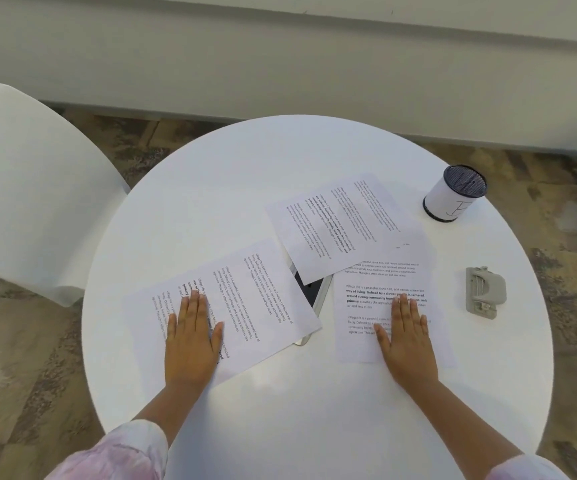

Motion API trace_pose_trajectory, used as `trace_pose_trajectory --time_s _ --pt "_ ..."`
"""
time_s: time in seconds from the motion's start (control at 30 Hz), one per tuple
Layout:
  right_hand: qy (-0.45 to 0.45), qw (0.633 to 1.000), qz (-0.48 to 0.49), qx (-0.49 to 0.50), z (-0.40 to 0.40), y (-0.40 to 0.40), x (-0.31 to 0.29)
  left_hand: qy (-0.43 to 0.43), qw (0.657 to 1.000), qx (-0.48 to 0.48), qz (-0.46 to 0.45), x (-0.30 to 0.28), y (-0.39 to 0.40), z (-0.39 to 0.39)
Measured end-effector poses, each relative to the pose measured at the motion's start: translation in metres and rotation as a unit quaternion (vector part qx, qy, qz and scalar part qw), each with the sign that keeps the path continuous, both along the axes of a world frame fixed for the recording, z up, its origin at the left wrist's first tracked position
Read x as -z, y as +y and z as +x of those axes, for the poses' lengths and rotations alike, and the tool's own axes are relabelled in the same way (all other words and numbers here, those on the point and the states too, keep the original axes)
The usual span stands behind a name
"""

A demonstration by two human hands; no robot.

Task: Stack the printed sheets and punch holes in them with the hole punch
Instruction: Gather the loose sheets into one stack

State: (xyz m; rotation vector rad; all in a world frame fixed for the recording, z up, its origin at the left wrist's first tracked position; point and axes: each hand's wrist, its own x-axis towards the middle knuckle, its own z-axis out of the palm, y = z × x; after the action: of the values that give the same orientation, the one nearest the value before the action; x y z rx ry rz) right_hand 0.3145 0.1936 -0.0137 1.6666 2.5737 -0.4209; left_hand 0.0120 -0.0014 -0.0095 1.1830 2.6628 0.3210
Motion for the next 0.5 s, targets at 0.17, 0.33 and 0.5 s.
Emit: trace_pose_trajectory --time_s 0.17,0.33,0.5 --pt "-0.001 1.0 0.004 0.003 -0.0022 0.0005 -0.002 0.004 1.0 -0.004 0.002 0.005 0.0 -0.0022" --pt "-0.001 1.0 0.002 0.005 -0.0029 0.0 -0.002 0.004 1.0 -0.006 0.001 0.0059 -0.0011 -0.0021" --pt "0.0 1.0 -0.02 0.01 -0.0037 0.0008 -0.0077 0.003 1.0 -0.006 0.0 0.0062 -0.0009 -0.0021"
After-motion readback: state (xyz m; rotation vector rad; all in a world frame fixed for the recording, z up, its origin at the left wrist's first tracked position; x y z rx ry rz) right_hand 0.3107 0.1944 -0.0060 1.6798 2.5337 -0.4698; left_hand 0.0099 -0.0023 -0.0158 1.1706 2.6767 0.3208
